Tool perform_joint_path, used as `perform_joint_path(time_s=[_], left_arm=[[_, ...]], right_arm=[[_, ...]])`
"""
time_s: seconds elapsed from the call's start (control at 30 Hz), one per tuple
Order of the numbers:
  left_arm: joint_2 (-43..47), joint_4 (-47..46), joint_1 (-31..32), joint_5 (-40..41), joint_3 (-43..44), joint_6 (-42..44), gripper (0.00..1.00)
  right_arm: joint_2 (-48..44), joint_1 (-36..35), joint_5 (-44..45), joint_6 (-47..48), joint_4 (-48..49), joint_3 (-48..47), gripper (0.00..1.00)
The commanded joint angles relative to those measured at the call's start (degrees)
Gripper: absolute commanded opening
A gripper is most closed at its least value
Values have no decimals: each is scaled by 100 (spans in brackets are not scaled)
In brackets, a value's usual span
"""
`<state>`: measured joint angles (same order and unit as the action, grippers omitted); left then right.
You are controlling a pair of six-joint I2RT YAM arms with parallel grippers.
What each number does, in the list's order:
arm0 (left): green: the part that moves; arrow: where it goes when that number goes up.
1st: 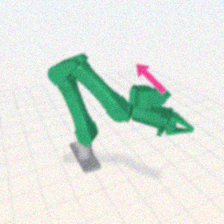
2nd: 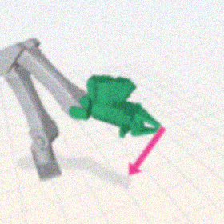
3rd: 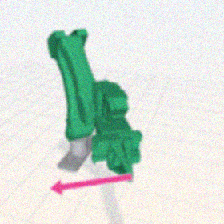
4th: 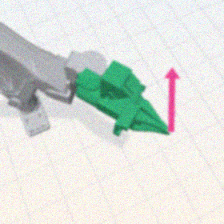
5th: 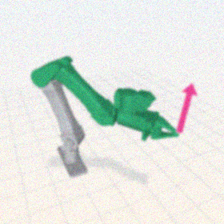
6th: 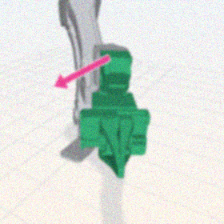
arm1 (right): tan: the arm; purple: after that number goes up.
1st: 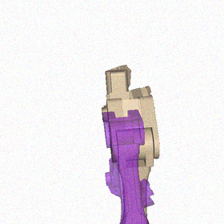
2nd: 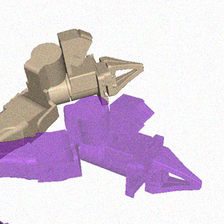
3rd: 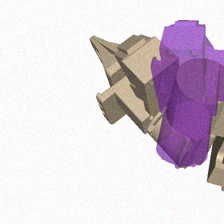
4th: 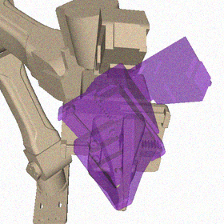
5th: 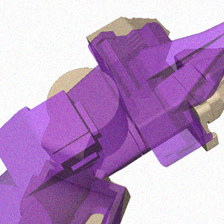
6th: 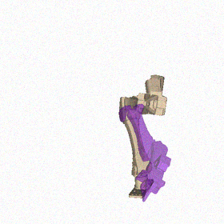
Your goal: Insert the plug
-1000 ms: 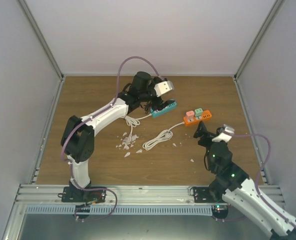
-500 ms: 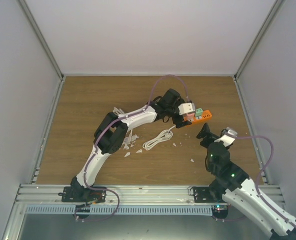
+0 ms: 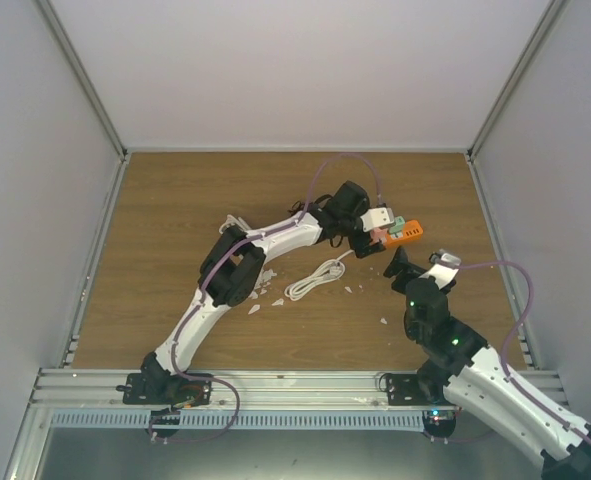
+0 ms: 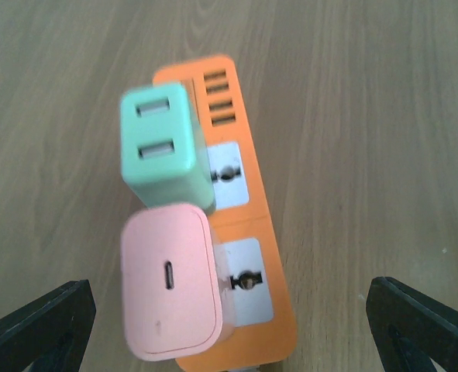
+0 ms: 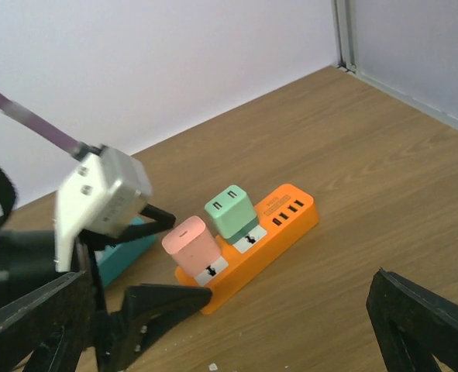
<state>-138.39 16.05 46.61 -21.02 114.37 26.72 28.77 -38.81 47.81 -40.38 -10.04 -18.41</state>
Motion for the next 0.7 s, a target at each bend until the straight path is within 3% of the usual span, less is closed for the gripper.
perform_joint_path(time_s=[0.0,0.2,0.37,0.67], left_arm=[[-413,503,59,112,396,-243,99],[-450,752,59,126,438,-445,95],[-448,787,59,81,360,-521,68],[-465,694,59,92,262,-648,51]], right_arm=[[12,31,113,28,209,-31,100],[39,31,81,39,218,-24,100],[38,36,38,25,223,-17,99],[75,31,-8,45,244,-11,100]])
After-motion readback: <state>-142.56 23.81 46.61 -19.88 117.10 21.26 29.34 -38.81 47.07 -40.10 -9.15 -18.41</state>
